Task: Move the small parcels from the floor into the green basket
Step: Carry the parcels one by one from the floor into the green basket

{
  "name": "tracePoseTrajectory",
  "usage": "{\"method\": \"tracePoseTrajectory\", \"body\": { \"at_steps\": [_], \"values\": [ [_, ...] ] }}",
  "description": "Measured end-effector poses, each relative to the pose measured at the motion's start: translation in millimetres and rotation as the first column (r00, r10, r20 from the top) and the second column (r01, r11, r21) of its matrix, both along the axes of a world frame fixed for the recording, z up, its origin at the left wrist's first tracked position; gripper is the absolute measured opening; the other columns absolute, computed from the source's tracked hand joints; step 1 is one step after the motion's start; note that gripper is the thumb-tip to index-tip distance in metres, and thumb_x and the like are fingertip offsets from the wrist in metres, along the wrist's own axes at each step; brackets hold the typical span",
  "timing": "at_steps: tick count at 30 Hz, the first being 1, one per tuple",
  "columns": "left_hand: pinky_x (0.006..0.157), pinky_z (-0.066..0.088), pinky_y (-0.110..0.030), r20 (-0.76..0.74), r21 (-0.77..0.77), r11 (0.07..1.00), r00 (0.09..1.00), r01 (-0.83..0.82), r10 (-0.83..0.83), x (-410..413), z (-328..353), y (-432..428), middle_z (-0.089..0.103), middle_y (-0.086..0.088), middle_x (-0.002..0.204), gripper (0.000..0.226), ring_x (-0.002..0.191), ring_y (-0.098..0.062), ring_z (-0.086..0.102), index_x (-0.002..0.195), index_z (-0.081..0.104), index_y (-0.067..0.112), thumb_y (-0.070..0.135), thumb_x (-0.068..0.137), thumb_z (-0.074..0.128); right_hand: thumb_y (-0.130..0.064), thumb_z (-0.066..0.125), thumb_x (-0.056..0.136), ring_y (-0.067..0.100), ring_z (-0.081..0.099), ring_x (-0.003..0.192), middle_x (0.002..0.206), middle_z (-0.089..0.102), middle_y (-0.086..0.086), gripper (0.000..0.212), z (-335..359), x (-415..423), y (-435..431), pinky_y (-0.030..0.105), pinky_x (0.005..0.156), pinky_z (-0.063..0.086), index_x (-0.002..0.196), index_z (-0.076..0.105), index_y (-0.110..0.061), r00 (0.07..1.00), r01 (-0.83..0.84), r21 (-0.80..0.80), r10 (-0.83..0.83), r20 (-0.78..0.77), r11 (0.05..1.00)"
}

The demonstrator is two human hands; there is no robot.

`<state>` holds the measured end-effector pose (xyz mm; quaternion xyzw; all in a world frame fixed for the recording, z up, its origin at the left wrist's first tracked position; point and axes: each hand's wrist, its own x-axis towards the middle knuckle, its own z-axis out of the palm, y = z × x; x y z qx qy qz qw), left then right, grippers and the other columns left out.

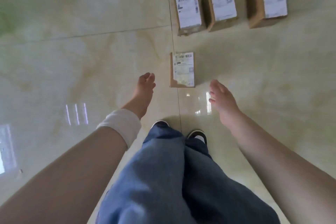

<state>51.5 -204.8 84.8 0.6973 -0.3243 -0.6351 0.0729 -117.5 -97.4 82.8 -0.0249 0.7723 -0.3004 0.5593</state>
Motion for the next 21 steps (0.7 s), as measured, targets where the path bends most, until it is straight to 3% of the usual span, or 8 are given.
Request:
{"method": "tracePoseTrajectory", "body": {
  "at_steps": [2,4,6,9,11,14,18,21],
  "values": [
    [0.107,0.033,-0.036,0.024,0.005,0.997,0.997,0.074,-0.075,-8,-58,-7,0.051,-0.011,0.129,0.047,0.118,-0.021,0.05,0.139,0.036,0.008,0.028,0.097,0.037,-0.045,0.042,0.094,0.019,0.046,0.126,0.136,0.05,0.002,0.05,-59,2,-20,0.035,0.106,0.038,0.136,0.045,-0.019,0.996,-0.083,-0.017,0.083,-0.024,0.996],
    [0.111,0.028,-0.035,-0.003,0.014,0.993,0.993,0.117,-0.117,-20,-102,-10,0.043,-0.01,0.143,0.05,0.132,-0.023,0.042,0.142,0.031,0.01,0.03,0.097,0.037,-0.057,0.04,0.085,0.025,0.055,0.112,0.123,0.058,0.012,0.066,-105,4,-39,0.033,0.094,0.043,0.123,0.053,-0.004,0.983,-0.173,-0.062,0.168,-0.069,0.983],
    [0.109,0.026,-0.03,-0.006,-0.06,0.99,0.991,0.13,-0.131,-32,-137,-9,0.039,-0.006,0.145,0.054,0.135,-0.021,0.037,0.146,0.022,0.013,0.033,0.097,0.037,-0.063,0.038,0.078,0.029,0.061,0.108,0.118,0.061,0.021,0.071,-142,6,-50,0.036,0.093,0.05,0.113,0.06,-0.005,0.972,-0.215,-0.12,0.201,-0.12,0.969],
    [0.113,0.03,-0.033,-0.055,-0.235,0.968,0.992,0.093,-0.109,-44,-173,-7,0.038,-0.004,0.146,0.059,0.134,-0.017,0.037,0.147,0.023,0.022,0.045,0.094,0.035,-0.06,0.04,0.083,0.02,0.06,0.114,0.12,0.062,0.008,0.053,-169,8,-61,0.038,0.097,0.051,0.115,0.063,-0.024,0.979,-0.166,-0.195,0.139,-0.148,0.967],
    [0.114,0.031,-0.036,-0.141,-0.254,0.966,0.986,0.052,-0.09,-48,-182,-9,0.037,-0.003,0.145,0.06,0.133,-0.015,0.036,0.144,0.029,0.029,0.053,0.09,0.035,-0.048,0.041,0.089,0.006,0.065,0.1,0.103,0.067,-0.007,0.033,-174,11,-68,0.026,0.086,0.055,0.1,0.064,-0.027,0.991,-0.067,-0.278,0.032,-0.131,0.958],
    [0.114,0.031,-0.044,-0.208,-0.243,0.97,0.975,0.024,-0.076,-47,-182,-7,0.043,0.002,0.141,0.076,0.135,-0.017,0.037,0.135,0.038,0.043,0.077,0.067,0.043,-0.031,0.039,0.098,-0.015,0.063,0.076,0.091,0.062,-0.007,0.021,-179,11,-67,0.008,0.068,0.05,0.089,0.056,-0.027,0.998,0.012,-0.339,-0.033,-0.056,0.941],
    [0.103,0.045,-0.037,-0.367,-0.103,0.994,0.93,-0.044,0.003,-41,-146,-14,0.053,-0.001,0.135,0.062,0.122,-0.015,0.053,0.138,0.035,0.031,0.055,0.082,0.046,-0.047,0.039,0.094,0.015,0.06,0.115,0.13,0.058,0.004,0.048,-147,9,-73,0.038,0.097,0.049,0.132,0.04,-0.018,0.988,0.008,-0.334,0.044,0.146,0.943],
    [0.086,0.053,-0.022,-0.368,-0.15,0.987,0.93,-0.054,-0.005,-36,-85,-27,0.06,0.006,0.113,0.048,0.1,-0.005,0.06,0.141,0.03,0.024,0.038,0.096,0.039,-0.041,0.039,0.096,0.015,0.06,0.113,0.131,0.056,0.002,0.045,-85,13,-89,0.036,0.094,0.049,0.135,0.033,-0.018,0.987,-0.008,-0.35,0.064,0.149,0.937]
  ]
}}
